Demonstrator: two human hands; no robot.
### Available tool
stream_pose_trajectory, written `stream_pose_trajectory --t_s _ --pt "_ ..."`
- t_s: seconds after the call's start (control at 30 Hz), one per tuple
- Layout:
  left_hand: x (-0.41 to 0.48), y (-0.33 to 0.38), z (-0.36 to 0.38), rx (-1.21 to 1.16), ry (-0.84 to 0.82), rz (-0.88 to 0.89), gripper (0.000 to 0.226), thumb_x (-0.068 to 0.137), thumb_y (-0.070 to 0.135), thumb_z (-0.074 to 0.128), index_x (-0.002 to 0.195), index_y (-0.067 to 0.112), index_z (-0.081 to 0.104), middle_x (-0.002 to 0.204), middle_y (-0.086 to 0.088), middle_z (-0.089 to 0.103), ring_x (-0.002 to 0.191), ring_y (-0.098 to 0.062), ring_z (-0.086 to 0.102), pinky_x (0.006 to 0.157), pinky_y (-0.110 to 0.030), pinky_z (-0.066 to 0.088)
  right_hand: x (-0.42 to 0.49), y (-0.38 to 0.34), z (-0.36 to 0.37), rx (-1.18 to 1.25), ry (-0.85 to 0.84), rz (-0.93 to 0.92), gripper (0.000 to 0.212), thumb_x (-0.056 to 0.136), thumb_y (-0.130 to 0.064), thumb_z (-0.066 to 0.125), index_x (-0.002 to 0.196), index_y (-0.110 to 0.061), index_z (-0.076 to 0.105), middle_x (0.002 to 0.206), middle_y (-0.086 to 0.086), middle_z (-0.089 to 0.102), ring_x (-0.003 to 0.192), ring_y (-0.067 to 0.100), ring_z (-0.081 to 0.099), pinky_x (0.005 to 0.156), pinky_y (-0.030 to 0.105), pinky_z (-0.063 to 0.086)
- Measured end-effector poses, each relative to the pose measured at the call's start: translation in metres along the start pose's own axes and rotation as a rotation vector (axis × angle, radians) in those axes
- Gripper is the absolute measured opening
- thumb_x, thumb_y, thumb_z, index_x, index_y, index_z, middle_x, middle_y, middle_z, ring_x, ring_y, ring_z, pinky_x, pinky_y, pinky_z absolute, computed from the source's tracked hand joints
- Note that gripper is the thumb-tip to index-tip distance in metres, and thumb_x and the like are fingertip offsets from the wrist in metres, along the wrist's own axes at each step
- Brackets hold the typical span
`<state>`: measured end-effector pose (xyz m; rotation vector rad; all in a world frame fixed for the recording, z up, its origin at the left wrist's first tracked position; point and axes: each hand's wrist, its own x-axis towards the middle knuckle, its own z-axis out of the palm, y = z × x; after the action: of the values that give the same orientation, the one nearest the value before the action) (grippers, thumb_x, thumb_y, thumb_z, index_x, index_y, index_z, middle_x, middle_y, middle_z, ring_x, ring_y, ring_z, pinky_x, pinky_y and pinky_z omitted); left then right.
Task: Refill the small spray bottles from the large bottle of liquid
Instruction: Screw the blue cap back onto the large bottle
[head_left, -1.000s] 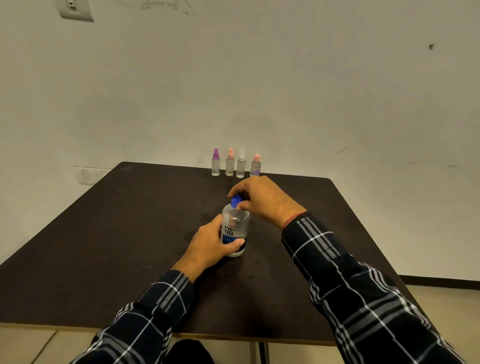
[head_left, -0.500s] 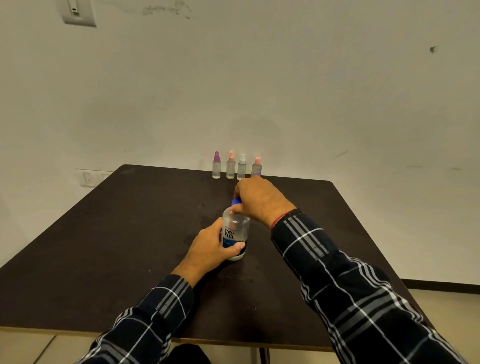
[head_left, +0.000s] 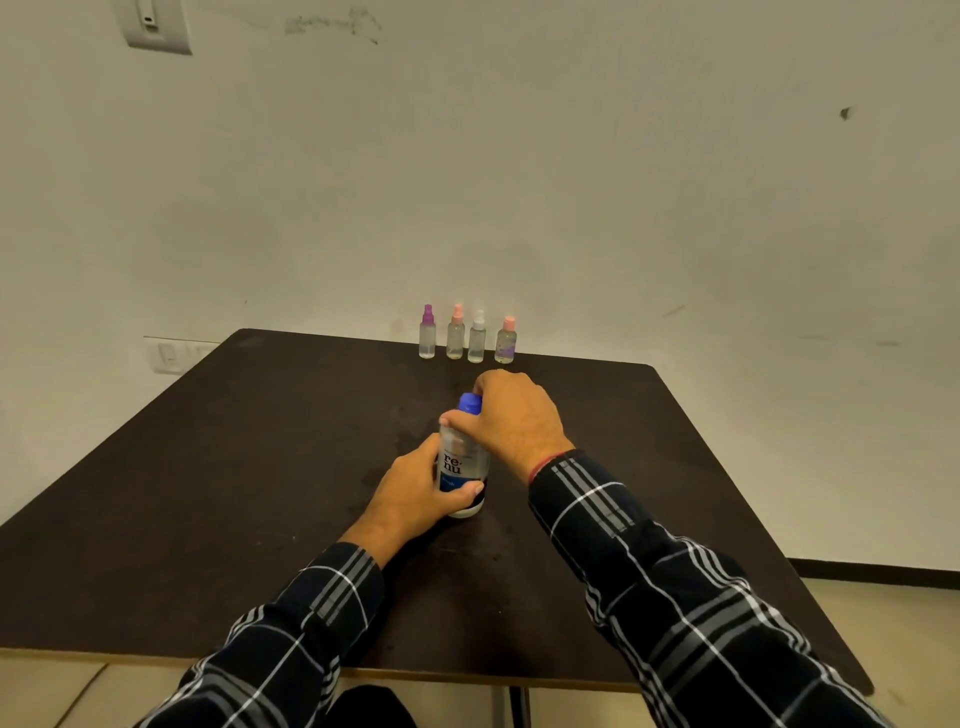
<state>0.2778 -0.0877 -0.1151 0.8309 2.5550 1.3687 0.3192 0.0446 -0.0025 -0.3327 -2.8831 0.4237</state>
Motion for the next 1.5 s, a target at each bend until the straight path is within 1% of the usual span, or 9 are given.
stream_pose_trajectory --t_s 0.17,0.3,0.5,0.77,0.93,1.17,1.3,1.4,1.5 --pt "-0.003 0.004 -0.002 0.002 0.004 -0.005 0.068 0.083 0.037 0.081 0.141 0.03 0.047 0.112 0.022 0.059 0.1 0.002 0.058 0.082 -0.013 0.045 -0.011 0.021 -0.001 0.346 -0.129 0.057 0.071 0.076 -0.059 0.077 0.128 -0.015 0.057 0.107 -0.003 0.063 0.096 0.011 0.06 0.083 0.028 0.054" --pt "-0.003 -0.001 0.001 -0.029 0.034 0.002 0.06 0.08 0.036 0.084 0.132 0.031 0.055 0.108 0.018 0.068 0.097 0.002 0.066 0.078 -0.014 0.05 -0.028 0.041 0.019 0.521 -0.2 0.136 0.087 0.073 -0.058 0.079 0.143 -0.019 0.045 0.107 -0.003 0.06 0.095 0.009 0.059 0.076 0.022 0.048" --pt "-0.005 -0.003 0.007 -0.008 0.034 -0.013 0.057 0.077 0.027 0.084 0.126 0.029 0.056 0.101 0.016 0.067 0.092 0.0 0.065 0.073 -0.015 0.048 -0.041 0.036 0.058 0.725 -0.141 0.152 0.051 0.078 -0.038 0.082 0.119 -0.028 0.053 0.105 -0.017 0.059 0.1 0.002 0.06 0.071 0.012 0.044" --pt "0.004 0.0 0.012 -0.044 0.009 -0.031 0.062 0.075 0.023 0.087 0.129 0.029 0.056 0.112 0.016 0.068 0.103 -0.003 0.065 0.088 -0.021 0.052 -0.034 0.042 0.068 0.777 -0.08 0.148 0.06 0.075 -0.031 0.086 0.123 -0.03 0.05 0.114 -0.015 0.059 0.105 0.003 0.057 0.081 0.015 0.045" --pt "0.02 0.007 0.025 -0.073 0.003 0.008 0.054 0.076 0.024 0.085 0.122 0.033 0.057 0.103 0.018 0.069 0.093 0.0 0.067 0.08 -0.017 0.053 -0.024 0.061 0.063 0.756 -0.054 0.146 0.056 0.076 -0.029 0.085 0.122 -0.028 0.053 0.106 -0.017 0.06 0.094 -0.005 0.057 0.069 0.01 0.043" --pt "0.087 0.0 0.01 0.037 -0.256 0.158 0.072 0.082 0.037 0.084 0.144 0.037 0.047 0.131 0.028 0.056 0.114 0.019 0.054 0.098 -0.007 0.042 0.02 0.105 0.044 0.703 0.068 0.169 0.05 0.075 -0.032 0.086 0.114 -0.029 0.054 0.097 -0.022 0.056 0.09 -0.006 0.057 0.063 0.004 0.042" --pt "0.151 -0.024 -0.022 0.109 0.08 0.097 0.047 0.093 0.024 0.072 0.138 0.025 0.058 0.123 0.007 0.069 0.108 -0.004 0.066 0.102 -0.034 0.055 0.07 0.144 0.029 0.706 0.148 0.213 0.051 0.077 -0.032 0.084 0.117 -0.025 0.053 0.109 -0.011 0.06 0.098 0.005 0.058 0.072 0.008 0.042" --pt "0.198 -0.038 -0.041 0.15 0.363 0.033 0.036 0.095 0.021 0.07 0.13 0.017 0.062 0.113 0.001 0.069 0.099 -0.013 0.067 0.095 -0.039 0.057 0.114 0.18 0.027 0.663 0.184 0.255 0.06 0.079 -0.032 0.083 0.128 -0.016 0.054 0.123 0.0 0.063 0.104 0.01 0.057 0.088 0.021 0.045" --pt "0.248 -0.056 -0.049 0.136 0.464 -0.039 0.048 0.092 0.021 0.074 0.135 0.014 0.055 0.122 -0.005 0.064 0.102 -0.021 0.066 0.093 -0.038 0.055 0.161 0.215 0.029 0.615 0.19 0.309 0.063 0.079 -0.033 0.083 0.131 -0.012 0.052 0.13 0.007 0.062 0.115 0.021 0.06 0.092 0.027 0.045"
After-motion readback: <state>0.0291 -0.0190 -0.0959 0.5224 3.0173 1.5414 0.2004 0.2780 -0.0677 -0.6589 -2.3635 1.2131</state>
